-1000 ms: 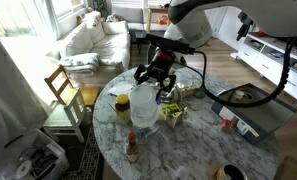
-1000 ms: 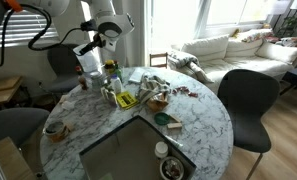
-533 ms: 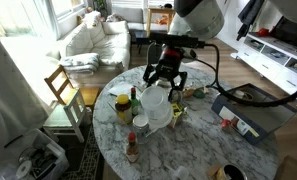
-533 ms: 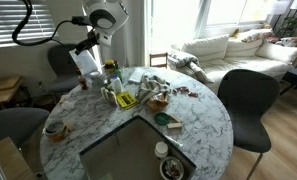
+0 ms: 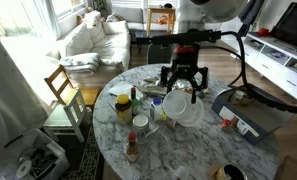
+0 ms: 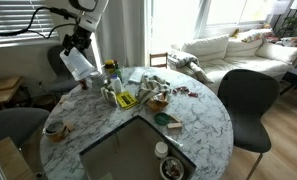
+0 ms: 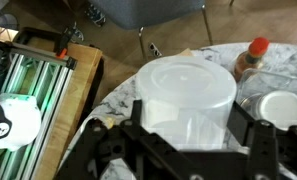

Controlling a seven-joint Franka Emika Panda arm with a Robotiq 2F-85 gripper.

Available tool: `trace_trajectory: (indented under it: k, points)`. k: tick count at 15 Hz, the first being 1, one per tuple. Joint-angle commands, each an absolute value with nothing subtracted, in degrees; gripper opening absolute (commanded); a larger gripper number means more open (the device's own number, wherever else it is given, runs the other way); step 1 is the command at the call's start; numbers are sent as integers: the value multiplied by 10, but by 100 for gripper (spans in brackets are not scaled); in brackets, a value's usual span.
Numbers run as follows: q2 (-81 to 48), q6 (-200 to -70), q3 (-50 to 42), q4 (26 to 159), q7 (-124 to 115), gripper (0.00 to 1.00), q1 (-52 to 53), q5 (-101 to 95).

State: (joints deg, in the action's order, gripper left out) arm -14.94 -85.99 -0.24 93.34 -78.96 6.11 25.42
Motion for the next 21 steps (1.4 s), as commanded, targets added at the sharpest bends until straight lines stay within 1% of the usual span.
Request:
trace_trajectory:
  k: [1, 5, 8, 14, 21]
  points:
    - [-123, -869, -2, 996, -846, 57, 73, 168]
    - [-136, -898, 1, 1033, -847, 57, 79, 61]
    - [-138, -953, 5, 1065, -814, 57, 77, 25]
    - [-153, -1147, 11, 1131, -732, 57, 71, 35]
    - [-161, -1196, 12, 1176, -688, 57, 71, 48]
